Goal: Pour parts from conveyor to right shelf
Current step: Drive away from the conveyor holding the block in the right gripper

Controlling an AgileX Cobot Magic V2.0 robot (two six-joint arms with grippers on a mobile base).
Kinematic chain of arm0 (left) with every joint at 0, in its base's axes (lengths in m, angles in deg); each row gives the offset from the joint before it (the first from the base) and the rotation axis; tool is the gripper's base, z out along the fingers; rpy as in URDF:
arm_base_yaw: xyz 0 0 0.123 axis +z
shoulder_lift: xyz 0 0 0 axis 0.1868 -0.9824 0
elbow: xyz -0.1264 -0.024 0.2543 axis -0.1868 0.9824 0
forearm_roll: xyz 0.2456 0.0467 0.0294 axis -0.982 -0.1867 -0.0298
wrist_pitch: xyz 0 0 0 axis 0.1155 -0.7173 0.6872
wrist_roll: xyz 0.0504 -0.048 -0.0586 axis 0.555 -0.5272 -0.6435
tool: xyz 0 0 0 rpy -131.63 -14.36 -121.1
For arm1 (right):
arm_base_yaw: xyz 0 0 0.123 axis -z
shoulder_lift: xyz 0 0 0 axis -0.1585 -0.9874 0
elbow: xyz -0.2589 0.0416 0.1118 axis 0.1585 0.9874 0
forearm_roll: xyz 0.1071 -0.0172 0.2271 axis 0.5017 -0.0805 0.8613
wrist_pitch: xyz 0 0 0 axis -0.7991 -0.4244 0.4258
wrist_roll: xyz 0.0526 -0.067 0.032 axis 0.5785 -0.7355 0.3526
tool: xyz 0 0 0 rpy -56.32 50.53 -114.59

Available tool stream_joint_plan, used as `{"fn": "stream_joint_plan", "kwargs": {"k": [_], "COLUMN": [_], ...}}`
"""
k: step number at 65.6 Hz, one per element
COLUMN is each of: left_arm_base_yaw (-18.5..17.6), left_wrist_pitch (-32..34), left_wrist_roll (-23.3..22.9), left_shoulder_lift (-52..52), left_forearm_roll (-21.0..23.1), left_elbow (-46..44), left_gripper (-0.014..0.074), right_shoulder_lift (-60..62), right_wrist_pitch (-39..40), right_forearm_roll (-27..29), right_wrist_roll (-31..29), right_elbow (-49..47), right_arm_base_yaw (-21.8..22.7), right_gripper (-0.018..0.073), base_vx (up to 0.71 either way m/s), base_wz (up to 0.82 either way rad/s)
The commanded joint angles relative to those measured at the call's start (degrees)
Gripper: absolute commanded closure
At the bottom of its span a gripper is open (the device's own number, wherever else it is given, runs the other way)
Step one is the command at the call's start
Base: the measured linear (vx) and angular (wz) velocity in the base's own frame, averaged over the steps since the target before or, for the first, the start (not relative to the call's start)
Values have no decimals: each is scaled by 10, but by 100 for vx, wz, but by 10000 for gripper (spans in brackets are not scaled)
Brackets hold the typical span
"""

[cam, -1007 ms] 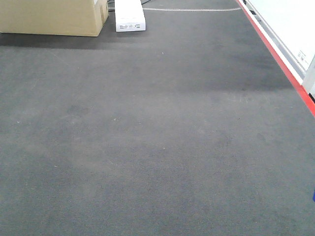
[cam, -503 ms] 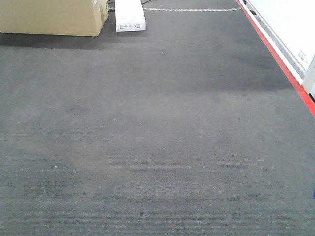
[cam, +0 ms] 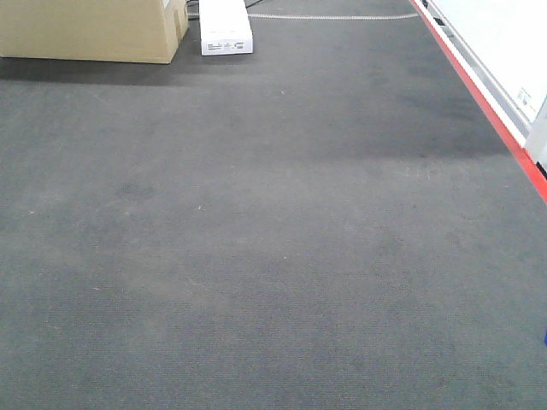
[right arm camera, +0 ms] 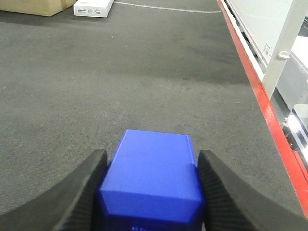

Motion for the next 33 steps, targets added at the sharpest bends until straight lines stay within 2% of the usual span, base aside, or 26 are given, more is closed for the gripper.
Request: {"fn": "stream_joint_plan", "kwargs": {"k": [1,33], "left_arm_base_yaw": [-4,-4], "left_wrist_pitch": [44,44], "left_wrist_roll": [-5,-5], "left_shoulder_lift": [1,1], "left_forearm_roll": [5,5], "left_elbow": [-12,-12], "left_gripper": [603,603], "right_shoulder_lift": [-6,-6], "right_wrist_pitch": [48,48], "right_forearm_roll": [3,3], "right_wrist_roll": [-4,-4], "right_elbow": [-15,-15], "right_arm_base_yaw": [2,2], "right_gripper": [564,564], "base_vx": [0,-1], "base_wz": [0,1]}}
